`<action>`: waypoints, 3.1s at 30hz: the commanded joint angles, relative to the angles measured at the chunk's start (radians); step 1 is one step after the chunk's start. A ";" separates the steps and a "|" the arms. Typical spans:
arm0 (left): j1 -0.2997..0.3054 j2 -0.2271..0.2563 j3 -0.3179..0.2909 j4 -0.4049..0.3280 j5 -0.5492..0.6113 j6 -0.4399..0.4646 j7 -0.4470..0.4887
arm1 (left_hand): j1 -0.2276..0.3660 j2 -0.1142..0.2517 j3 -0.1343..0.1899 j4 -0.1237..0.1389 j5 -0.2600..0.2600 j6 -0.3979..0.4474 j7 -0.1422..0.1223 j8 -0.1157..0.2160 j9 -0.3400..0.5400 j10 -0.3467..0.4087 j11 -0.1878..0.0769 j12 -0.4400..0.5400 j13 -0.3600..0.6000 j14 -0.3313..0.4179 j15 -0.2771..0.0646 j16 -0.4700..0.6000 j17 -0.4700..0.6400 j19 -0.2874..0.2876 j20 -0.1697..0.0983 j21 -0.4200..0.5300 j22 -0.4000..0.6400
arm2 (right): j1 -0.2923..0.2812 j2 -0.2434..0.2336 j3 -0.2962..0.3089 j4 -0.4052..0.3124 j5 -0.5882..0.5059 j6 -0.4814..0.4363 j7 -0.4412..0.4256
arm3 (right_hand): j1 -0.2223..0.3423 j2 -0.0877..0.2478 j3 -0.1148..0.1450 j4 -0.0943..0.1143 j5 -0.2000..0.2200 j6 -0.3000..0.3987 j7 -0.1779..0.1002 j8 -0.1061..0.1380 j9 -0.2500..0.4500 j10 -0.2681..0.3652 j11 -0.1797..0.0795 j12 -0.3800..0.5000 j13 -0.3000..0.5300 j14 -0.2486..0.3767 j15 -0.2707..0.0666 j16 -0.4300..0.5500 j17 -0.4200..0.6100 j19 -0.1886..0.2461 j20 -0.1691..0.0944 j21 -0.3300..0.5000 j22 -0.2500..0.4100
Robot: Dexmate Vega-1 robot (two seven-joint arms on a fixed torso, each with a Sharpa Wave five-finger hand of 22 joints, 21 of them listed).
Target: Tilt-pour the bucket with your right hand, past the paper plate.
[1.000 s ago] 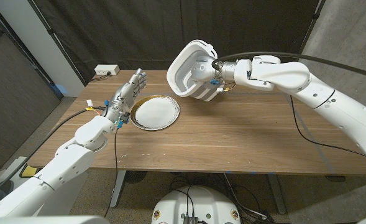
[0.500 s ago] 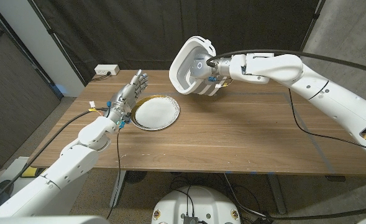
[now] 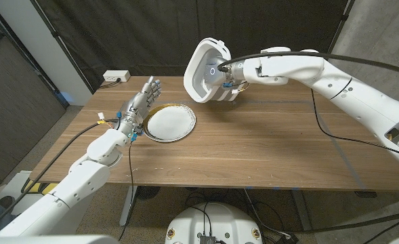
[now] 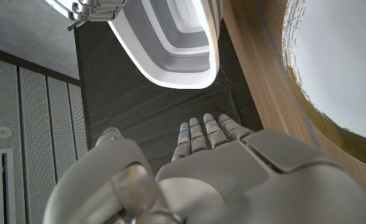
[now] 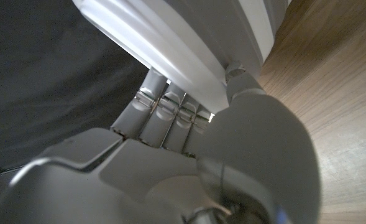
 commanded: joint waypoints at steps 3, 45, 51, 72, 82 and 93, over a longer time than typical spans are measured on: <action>-0.020 -0.011 0.023 0.012 0.002 -0.007 -0.012 | 0.007 0.004 -0.006 0.001 -0.004 0.011 0.001 -0.004 0.006 0.005 -0.004 -0.003 0.002 0.004 -0.001 -0.003 0.001 -0.003 -0.005 -0.002 0.005 | 0.065 0.048 -0.054 0.006 -0.032 0.037 0.023 | 0.072 0.076 -0.005 -0.001 0.000 0.067 -0.067 0.006 0.003 0.017 -0.006 -0.006 0.001 0.010 -0.012 -0.001 0.002 -0.005 -0.090 0.007 0.001; 0.078 -0.008 -0.005 -0.055 0.016 -0.053 0.043 | 0.013 0.009 -0.010 0.001 -0.012 0.014 0.002 -0.006 0.006 0.007 0.001 -0.004 0.002 0.004 0.000 -0.004 0.001 -0.010 -0.005 -0.004 0.005 | 0.177 0.083 -0.231 0.105 -0.324 -0.085 -0.310 | 0.079 0.068 -0.013 -0.006 0.000 0.084 -0.078 0.007 -0.001 0.026 -0.012 -0.022 -0.015 0.010 -0.015 -0.018 -0.009 -0.025 -0.087 0.021 -0.005; 0.085 -0.001 -0.012 -0.067 0.020 -0.050 0.049 | 0.014 0.010 -0.010 0.001 -0.013 0.015 0.002 -0.006 0.006 0.007 0.004 -0.005 0.002 0.005 0.001 -0.004 0.001 -0.010 -0.006 -0.003 0.005 | 0.180 0.065 -0.243 0.132 -0.361 -0.143 -0.401 | 0.080 0.063 -0.016 -0.007 0.001 0.091 -0.083 0.008 -0.003 0.028 -0.009 -0.026 -0.020 0.011 -0.016 -0.020 -0.011 -0.030 -0.086 0.025 -0.006; 0.097 0.001 -0.022 -0.069 0.018 -0.059 0.040 | 0.017 0.012 -0.013 0.001 -0.017 0.017 0.003 -0.006 0.006 0.009 0.000 -0.004 0.002 0.004 0.000 -0.004 0.001 -0.011 -0.005 -0.003 0.005 | 0.166 0.071 -0.265 0.134 -0.428 -0.240 -0.384 | 0.082 0.045 -0.027 -0.008 0.005 0.118 -0.095 0.007 -0.012 0.037 -0.017 -0.038 -0.030 -0.001 -0.018 -0.036 -0.016 -0.067 -0.083 0.036 -0.012; 0.085 0.000 -0.016 -0.064 0.014 -0.043 0.038 | 0.018 0.012 -0.014 0.001 -0.019 0.016 0.001 -0.007 0.006 0.009 0.001 -0.005 0.002 0.005 0.000 -0.004 0.001 -0.012 -0.005 -0.003 0.005 | 0.164 0.065 -0.245 0.139 -0.356 -0.216 -0.389 | 0.083 0.047 -0.030 -0.005 0.006 0.117 -0.098 0.001 -0.015 0.041 -0.020 -0.040 -0.028 0.000 -0.018 -0.037 -0.014 -0.073 -0.083 0.047 -0.011; 0.062 0.005 -0.008 -0.061 0.011 -0.025 0.030 | 0.019 0.013 -0.015 0.001 -0.021 0.016 0.001 -0.008 0.006 0.009 -0.001 -0.005 0.002 0.005 0.000 -0.004 0.001 -0.013 -0.005 -0.003 0.005 | 0.140 0.056 -0.197 0.131 -0.263 -0.205 -0.383 | 0.084 0.050 -0.035 -0.003 0.008 0.119 -0.097 -0.004 -0.017 0.046 -0.021 -0.044 -0.028 0.007 -0.018 -0.037 -0.012 -0.074 -0.083 0.065 -0.011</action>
